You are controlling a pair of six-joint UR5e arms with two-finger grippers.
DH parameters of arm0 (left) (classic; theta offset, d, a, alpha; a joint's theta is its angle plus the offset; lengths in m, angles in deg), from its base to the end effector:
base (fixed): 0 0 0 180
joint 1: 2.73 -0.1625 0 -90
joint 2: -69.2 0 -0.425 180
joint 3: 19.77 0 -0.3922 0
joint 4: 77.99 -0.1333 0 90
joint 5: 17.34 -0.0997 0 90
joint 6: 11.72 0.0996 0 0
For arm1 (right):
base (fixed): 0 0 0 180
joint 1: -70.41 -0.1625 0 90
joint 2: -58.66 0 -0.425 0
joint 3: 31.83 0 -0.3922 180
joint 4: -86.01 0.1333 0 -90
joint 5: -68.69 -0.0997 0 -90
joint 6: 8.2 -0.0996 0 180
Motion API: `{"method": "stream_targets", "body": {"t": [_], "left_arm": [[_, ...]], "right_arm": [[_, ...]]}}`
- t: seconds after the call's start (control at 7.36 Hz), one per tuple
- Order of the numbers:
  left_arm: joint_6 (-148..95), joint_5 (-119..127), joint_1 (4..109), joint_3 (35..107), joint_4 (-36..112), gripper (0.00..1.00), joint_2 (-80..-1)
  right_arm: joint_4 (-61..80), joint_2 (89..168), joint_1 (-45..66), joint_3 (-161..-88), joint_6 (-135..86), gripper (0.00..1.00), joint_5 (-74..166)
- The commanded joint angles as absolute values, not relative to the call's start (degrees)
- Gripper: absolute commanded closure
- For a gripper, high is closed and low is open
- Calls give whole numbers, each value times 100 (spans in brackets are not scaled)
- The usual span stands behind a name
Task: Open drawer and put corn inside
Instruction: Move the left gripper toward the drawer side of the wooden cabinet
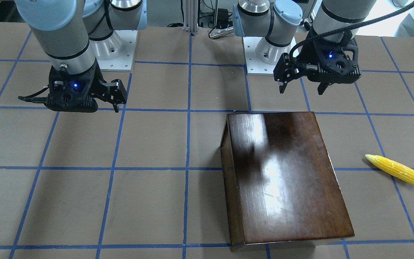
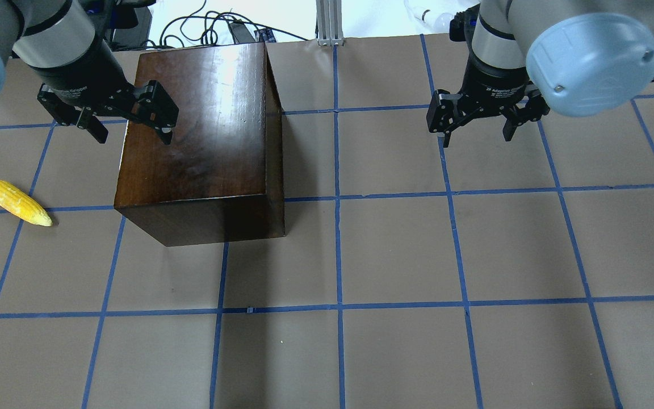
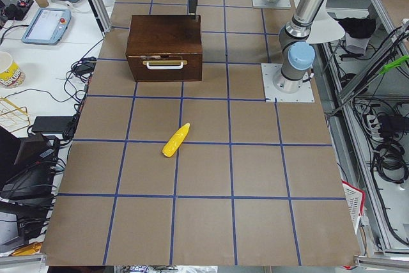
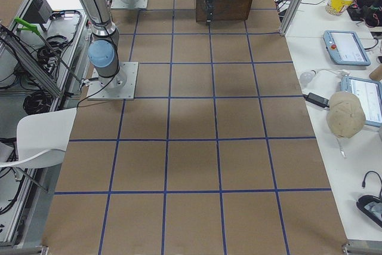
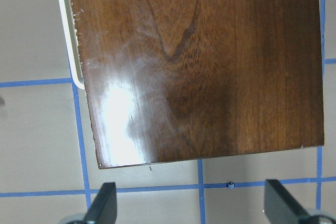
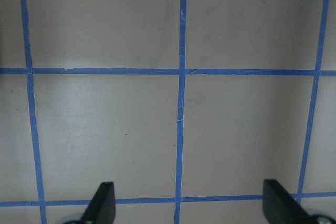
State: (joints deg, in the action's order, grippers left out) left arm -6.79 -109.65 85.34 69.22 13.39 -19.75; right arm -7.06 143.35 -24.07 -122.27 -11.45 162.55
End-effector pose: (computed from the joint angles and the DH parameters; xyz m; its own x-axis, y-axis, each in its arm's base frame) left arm -0.1129 -0.4891 0.5032 -0.9978 0.0519 -0.0412 0.0523 0.9986 -0.0084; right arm 0.1672 -0.5130 0.4425 -0.9973 -0.0245 0.0698 -0.0215 0.9988 0.0429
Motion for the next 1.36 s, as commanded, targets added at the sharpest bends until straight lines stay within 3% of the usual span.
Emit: {"method": "stream_targets", "body": {"t": [0.0, 0.27, 0.68, 1.22], "left_arm": [[-671, -10972, 8447, 6908, 1315, 0, -2010], [-531, -10954, 8254, 6864, 1306, 0, -2072], [576, -10910, 6929, 6856, 1306, 0, -2334], [1201, -10097, 6162, 6855, 1209, 0, -2993]], "right_arm": [[-706, 14330, -2407, -12219, -1145, 0, 16255], [-706, 14339, -2407, -12227, -1145, 0, 16255], [-706, 14339, -2407, -12227, -1145, 0, 16255], [-715, 14330, -2407, -12227, -1145, 0, 16255]]}}
